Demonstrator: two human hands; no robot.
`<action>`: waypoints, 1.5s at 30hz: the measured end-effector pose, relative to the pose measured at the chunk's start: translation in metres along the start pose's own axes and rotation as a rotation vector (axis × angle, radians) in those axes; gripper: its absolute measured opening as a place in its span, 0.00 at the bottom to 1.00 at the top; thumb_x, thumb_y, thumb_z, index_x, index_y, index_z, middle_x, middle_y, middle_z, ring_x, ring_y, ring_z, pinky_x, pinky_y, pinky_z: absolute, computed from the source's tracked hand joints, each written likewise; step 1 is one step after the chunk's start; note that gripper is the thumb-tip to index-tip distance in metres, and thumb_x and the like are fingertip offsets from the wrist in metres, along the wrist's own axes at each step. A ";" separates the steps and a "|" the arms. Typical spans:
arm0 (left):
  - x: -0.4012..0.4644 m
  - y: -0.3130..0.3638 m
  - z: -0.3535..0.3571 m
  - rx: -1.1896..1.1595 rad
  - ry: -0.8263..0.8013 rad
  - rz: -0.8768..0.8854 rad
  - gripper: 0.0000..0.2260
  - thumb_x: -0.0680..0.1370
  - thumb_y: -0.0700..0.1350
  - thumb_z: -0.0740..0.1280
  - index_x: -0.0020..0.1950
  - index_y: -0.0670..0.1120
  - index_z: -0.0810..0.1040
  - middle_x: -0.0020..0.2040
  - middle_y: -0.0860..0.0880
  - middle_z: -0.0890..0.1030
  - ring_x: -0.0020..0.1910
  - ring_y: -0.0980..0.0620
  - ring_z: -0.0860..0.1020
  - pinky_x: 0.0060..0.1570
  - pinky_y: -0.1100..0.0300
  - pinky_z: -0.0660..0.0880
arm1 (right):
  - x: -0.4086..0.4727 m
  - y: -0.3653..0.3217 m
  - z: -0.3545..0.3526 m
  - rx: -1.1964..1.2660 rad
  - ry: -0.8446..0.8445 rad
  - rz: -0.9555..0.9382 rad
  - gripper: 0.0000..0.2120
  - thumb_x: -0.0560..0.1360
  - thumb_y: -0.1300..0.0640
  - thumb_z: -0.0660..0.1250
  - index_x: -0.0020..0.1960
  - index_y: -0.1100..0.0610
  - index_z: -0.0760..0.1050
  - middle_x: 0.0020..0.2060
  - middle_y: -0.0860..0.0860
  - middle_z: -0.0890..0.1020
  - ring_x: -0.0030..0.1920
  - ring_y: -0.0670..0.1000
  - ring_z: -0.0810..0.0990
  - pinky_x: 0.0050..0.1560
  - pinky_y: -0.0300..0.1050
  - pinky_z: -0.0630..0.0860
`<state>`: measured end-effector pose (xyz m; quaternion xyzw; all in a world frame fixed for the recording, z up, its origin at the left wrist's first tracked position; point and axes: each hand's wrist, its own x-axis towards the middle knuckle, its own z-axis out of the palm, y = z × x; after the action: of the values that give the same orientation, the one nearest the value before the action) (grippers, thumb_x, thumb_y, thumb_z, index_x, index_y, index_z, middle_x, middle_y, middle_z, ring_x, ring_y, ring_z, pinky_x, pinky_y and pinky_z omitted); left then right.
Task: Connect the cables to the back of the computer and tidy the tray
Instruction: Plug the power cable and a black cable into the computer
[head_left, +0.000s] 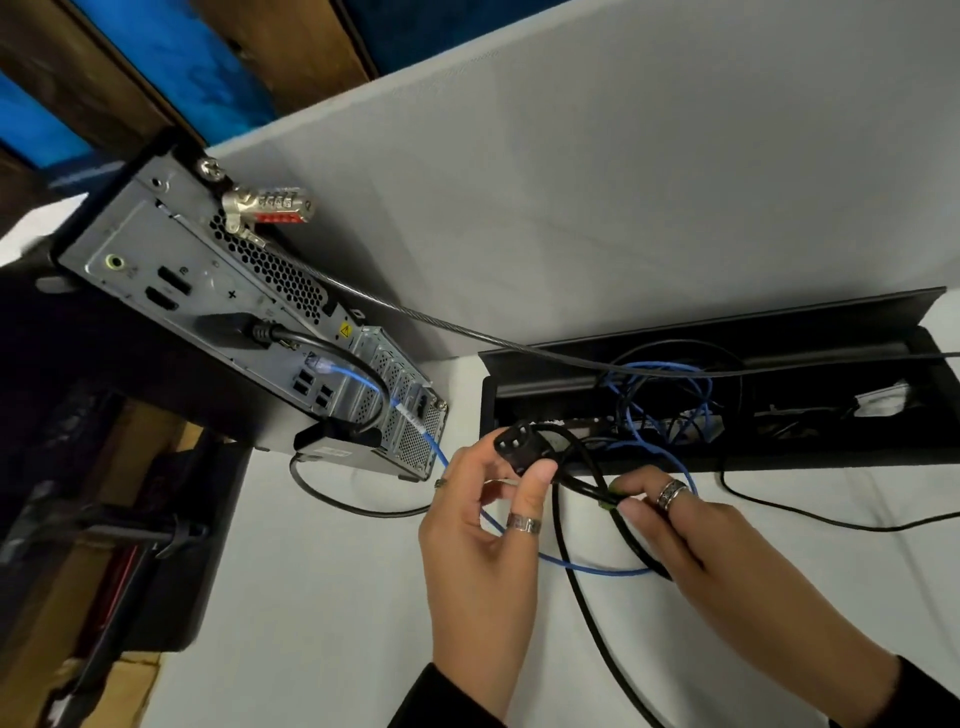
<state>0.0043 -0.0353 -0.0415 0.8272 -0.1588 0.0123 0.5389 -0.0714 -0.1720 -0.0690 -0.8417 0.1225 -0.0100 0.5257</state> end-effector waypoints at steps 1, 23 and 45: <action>0.000 -0.001 -0.001 0.006 -0.002 0.016 0.09 0.71 0.57 0.66 0.50 0.59 0.77 0.42 0.51 0.80 0.43 0.53 0.78 0.45 0.65 0.74 | 0.001 -0.001 0.001 -0.001 -0.001 -0.004 0.07 0.78 0.50 0.54 0.44 0.43 0.67 0.25 0.43 0.71 0.25 0.46 0.67 0.28 0.35 0.62; 0.000 -0.002 -0.003 -0.114 0.049 -0.029 0.06 0.70 0.50 0.73 0.41 0.56 0.77 0.33 0.52 0.77 0.32 0.57 0.75 0.38 0.73 0.71 | 0.008 0.005 0.007 -0.117 0.008 -0.045 0.06 0.78 0.47 0.50 0.43 0.39 0.63 0.27 0.35 0.72 0.28 0.45 0.70 0.30 0.37 0.65; 0.014 0.009 -0.005 -0.134 0.061 -0.102 0.07 0.71 0.47 0.73 0.36 0.51 0.75 0.32 0.49 0.77 0.31 0.55 0.76 0.29 0.60 0.77 | 0.024 -0.032 0.030 -0.351 0.180 -0.205 0.25 0.74 0.57 0.66 0.68 0.48 0.63 0.53 0.48 0.77 0.46 0.49 0.80 0.40 0.41 0.77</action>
<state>0.0162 -0.0383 -0.0288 0.7956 -0.1005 -0.0008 0.5975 -0.0375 -0.1377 -0.0570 -0.9242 0.0828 -0.1171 0.3541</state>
